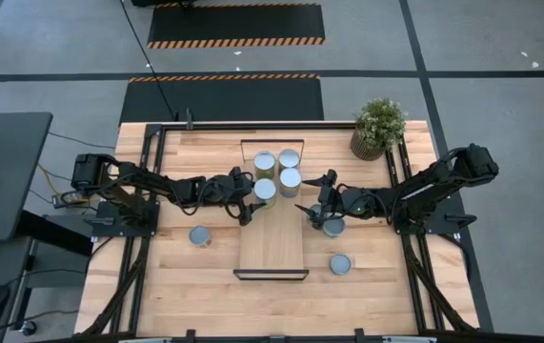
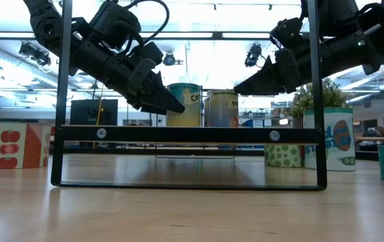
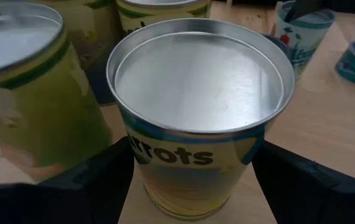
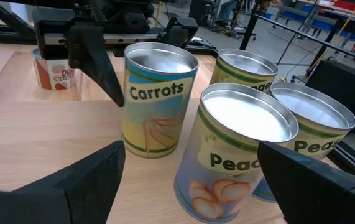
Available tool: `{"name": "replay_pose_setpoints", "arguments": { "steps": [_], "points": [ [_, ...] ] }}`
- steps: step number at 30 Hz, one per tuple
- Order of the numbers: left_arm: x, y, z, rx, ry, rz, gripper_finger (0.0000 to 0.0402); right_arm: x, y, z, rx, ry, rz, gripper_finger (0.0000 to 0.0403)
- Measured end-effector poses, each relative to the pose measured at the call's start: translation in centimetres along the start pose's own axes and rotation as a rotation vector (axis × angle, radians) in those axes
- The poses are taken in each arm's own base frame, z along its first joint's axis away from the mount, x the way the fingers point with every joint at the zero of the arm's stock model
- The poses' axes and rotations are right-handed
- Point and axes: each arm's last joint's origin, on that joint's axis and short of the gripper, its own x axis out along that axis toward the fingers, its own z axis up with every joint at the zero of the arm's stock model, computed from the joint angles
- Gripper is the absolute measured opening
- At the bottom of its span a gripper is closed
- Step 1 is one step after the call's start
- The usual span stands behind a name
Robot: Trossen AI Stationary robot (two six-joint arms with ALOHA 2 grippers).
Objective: Pick and place cans onto a shelf
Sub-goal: Put the canned carrots on the shelf
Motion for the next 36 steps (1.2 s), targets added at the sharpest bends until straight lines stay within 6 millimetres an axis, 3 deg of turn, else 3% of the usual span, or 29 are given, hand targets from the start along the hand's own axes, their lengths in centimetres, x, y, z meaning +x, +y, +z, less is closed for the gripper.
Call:
{"name": "replay_pose_setpoints", "arguments": {
  "steps": [4, 10, 28, 36],
  "points": [
    [0.0, -0.1, 0.0, 0.0, 0.003, -0.035, 0.0323, 0.0, 0.0, 0.0, 0.0, 0.0, 0.0, 0.0375],
    [0.0, -0.3, -0.1, 0.014, 0.007, -0.045, 0.0393, 0.0, 0.0, 0.0, 0.0, 0.0, 0.0, 0.0375],
    [-0.7, -1.1, 1.1, 0.041, -0.087, 0.024, 0.04, 0.0, 0.0, 0.0, 0.0, 0.0, 0.0, 0.0375],
    [-1.7, -1.5, 2.6, 0.078, -0.2, 0.04, 0.04, 0.0, 0.0, 0.0, 0.001, -0.001, 0.0, 0.0375]
  ]
}}
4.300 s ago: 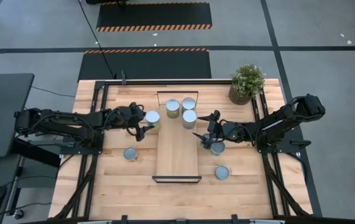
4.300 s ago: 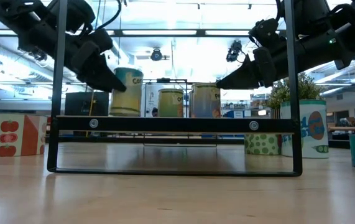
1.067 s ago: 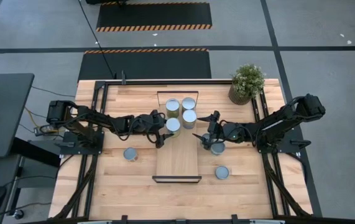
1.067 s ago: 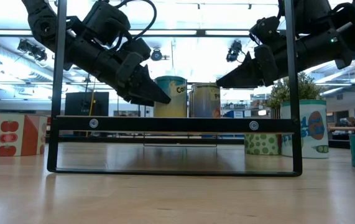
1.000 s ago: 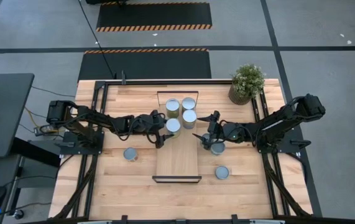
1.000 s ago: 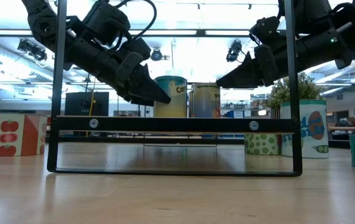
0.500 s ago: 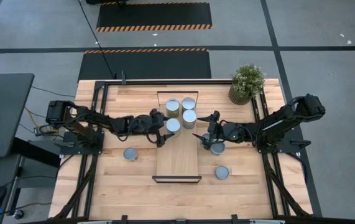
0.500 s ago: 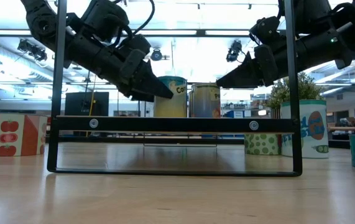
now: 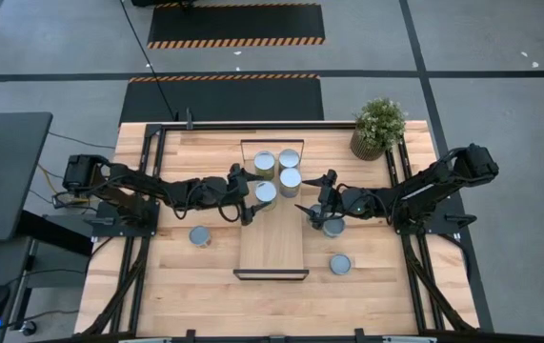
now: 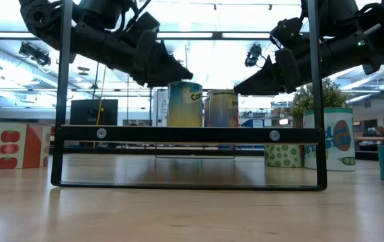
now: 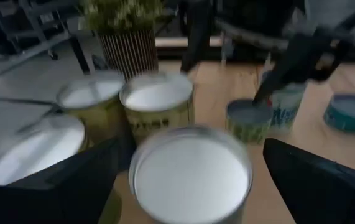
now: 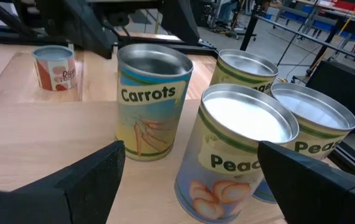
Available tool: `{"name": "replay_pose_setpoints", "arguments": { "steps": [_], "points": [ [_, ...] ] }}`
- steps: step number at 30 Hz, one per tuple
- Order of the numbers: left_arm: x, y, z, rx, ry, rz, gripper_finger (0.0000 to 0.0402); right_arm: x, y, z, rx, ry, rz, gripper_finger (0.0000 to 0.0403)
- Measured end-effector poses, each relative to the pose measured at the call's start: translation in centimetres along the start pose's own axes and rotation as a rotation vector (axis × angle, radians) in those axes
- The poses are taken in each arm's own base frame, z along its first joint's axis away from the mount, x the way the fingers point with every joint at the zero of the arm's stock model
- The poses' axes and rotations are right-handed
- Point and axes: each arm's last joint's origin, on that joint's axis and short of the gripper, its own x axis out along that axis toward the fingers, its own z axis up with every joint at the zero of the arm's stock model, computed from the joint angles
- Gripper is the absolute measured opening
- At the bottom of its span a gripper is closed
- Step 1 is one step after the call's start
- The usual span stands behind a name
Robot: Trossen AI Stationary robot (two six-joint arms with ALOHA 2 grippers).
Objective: Pick and place cans onto a shelf
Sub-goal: Put the canned carrots on the shelf
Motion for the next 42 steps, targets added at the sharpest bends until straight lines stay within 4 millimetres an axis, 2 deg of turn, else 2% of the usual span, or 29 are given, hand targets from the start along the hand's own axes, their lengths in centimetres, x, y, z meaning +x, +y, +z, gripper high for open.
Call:
{"name": "replay_pose_setpoints", "arguments": {
  "steps": [9, 23, 28, 34, 38, 42],
  "points": [
    [-0.3, -0.2, 1.5, 0.052, -0.138, -0.035, 0.04, 0.0, 0.0, 0.1, 0.003, -0.006, 0.0, 0.0375],
    [-1.5, -3.8, 1.2, 0.095, -0.125, -0.184, 0.04, 0.0, 0.0, 0.1, 0.003, -0.005, 0.0, 0.0375],
    [-1.8, -4.5, 0.6, 0.075, -0.064, -0.235, 0.04, 0.0, 0.0, 0.1, 0.003, -0.005, 0.0, 0.0375],
    [-2.1, -5.3, -0.8, 0.065, 0.082, -0.388, 0.04, 0.0, 0.0, 0.0, 0.003, -0.005, 0.0, 0.0375],
    [-2.2, -5.2, -1.7, 0.033, 0.186, -0.385, 0.04, 0.0, 0.0, 0.1, 0.003, -0.005, 0.0, 0.0375],
    [-2.2, -5.0, -1.9, 0.02, 0.207, -0.361, 0.04, 0.0, 0.0, 0.1, 0.003, -0.005, 0.0, 0.0375]
  ]
}}
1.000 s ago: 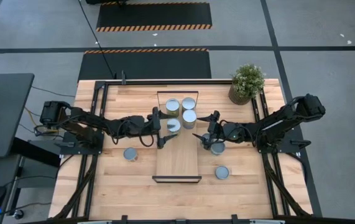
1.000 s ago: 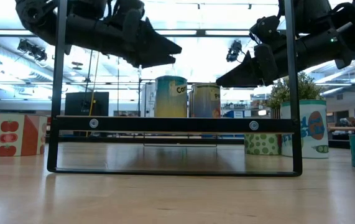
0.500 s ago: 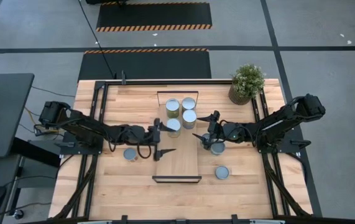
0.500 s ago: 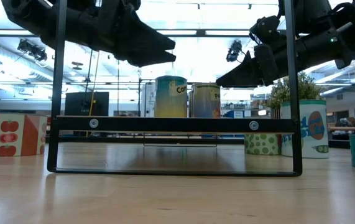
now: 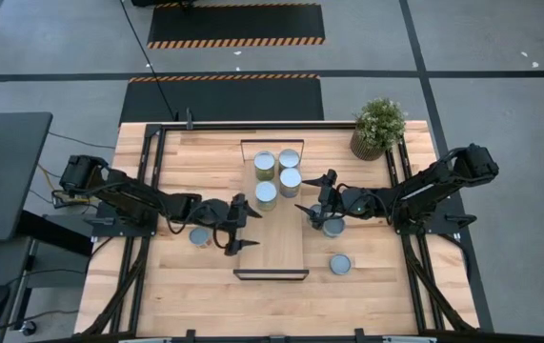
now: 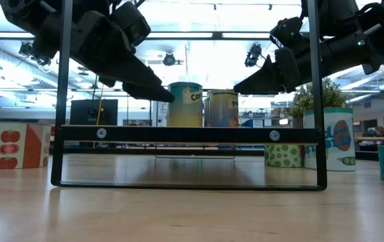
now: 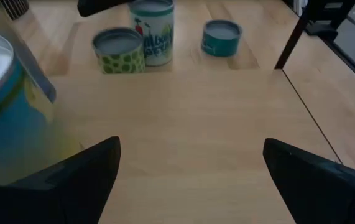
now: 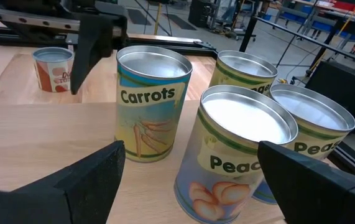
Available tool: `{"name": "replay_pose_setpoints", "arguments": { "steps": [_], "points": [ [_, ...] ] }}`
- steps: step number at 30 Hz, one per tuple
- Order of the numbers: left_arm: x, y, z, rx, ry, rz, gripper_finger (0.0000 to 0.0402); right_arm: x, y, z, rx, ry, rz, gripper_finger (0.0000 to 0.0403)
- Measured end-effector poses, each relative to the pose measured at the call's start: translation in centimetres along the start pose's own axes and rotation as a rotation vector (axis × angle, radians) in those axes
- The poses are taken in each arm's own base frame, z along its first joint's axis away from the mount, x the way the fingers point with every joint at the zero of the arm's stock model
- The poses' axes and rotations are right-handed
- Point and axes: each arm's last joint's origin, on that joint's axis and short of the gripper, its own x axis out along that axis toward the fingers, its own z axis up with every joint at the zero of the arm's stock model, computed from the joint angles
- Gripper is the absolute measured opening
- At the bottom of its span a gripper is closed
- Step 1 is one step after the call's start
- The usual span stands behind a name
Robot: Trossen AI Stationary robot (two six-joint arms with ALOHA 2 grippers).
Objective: Pick and place cans onto a shelf
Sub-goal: Put the canned carrots on the shelf
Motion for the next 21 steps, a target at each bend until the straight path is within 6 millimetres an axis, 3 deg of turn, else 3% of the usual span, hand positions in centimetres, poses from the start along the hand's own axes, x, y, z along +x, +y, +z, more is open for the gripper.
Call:
{"name": "replay_pose_setpoints", "arguments": {
  "steps": [10, 21],
  "points": [
    [1.2, 0.3, -0.6, -0.038, -0.018, 0.023, 0.04, 0.0, 0.0, 0.0, 0.0, -0.001, 0.0, 0.0375],
    [2.0, 0.7, -0.9, -0.041, -0.059, 0.172, 0.04, 0.0, 0.0, 0.1, 0.003, -0.006, 0.0, 0.0375]
  ]
}}
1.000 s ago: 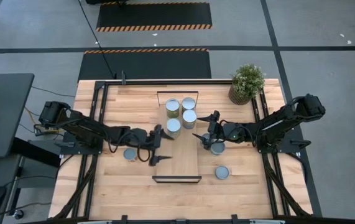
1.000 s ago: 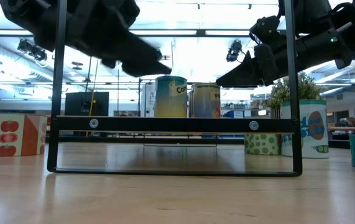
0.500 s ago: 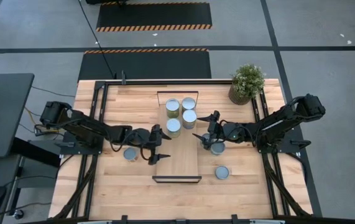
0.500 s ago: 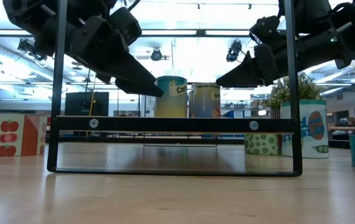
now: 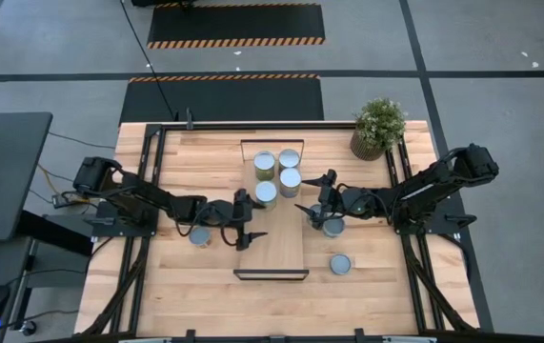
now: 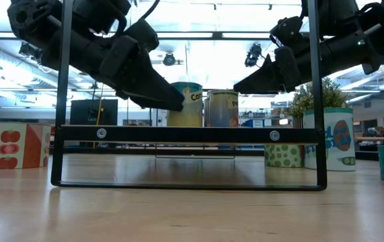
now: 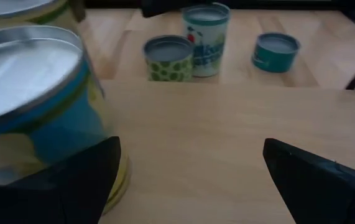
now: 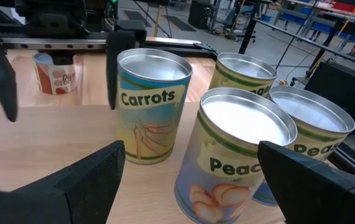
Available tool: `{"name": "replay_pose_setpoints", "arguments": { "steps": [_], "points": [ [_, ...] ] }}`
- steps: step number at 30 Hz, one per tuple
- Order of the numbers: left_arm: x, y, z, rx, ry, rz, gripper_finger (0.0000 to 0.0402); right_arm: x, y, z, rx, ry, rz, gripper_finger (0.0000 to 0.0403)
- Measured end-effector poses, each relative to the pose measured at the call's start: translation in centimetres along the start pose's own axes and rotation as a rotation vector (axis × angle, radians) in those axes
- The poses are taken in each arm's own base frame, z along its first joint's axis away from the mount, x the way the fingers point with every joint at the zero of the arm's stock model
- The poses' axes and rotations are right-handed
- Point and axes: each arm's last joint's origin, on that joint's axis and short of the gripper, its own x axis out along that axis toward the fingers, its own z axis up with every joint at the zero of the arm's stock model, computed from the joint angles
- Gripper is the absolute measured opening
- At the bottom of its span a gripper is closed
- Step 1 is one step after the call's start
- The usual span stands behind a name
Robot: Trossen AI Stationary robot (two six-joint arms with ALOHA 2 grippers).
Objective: Pick and place cans onto a shelf
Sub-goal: Put the canned carrots on the shelf
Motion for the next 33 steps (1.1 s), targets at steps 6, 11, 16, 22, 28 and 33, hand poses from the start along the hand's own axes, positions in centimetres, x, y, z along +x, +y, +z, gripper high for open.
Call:
{"name": "replay_pose_setpoints", "arguments": {
  "steps": [6, 11, 16, 22, 28, 33],
  "points": [
    [0.0, 0.4, 0.0, -0.007, -0.01, 0.088, 0.04, 0.0, 0.0, 0.0, 0.0, 0.0, 0.0, 0.0375],
    [0.0, 0.3, 0.2, -0.033, -0.018, 0.02, 0.04, 0.0, 0.0, 0.0, 0.002, -0.002, 0.0, 0.0375],
    [0.0, 0.2, 0.3, -0.034, -0.027, 0.014, 0.04, 0.0, 0.0, 0.1, 0.048, -0.006, 0.0, 0.0375],
    [0.9, 0.7, -0.1, -0.049, -0.066, 0.072, 0.04, -0.2, 0.4, -0.1, 0.176, 0.006, 0.021, 0.0375],
    [1.9, 1.0, -0.9, -0.058, -0.082, 0.084, 0.04, -0.6, 1.2, -0.1, 0.133, 0.01, 0.072, 0.0375],
    [2.3, 1.1, -1.2, -0.033, -0.102, 0.127, 0.04, -0.9, 1.8, -0.2, 0.128, 0.017, 0.102, 0.0375]
  ]
}}
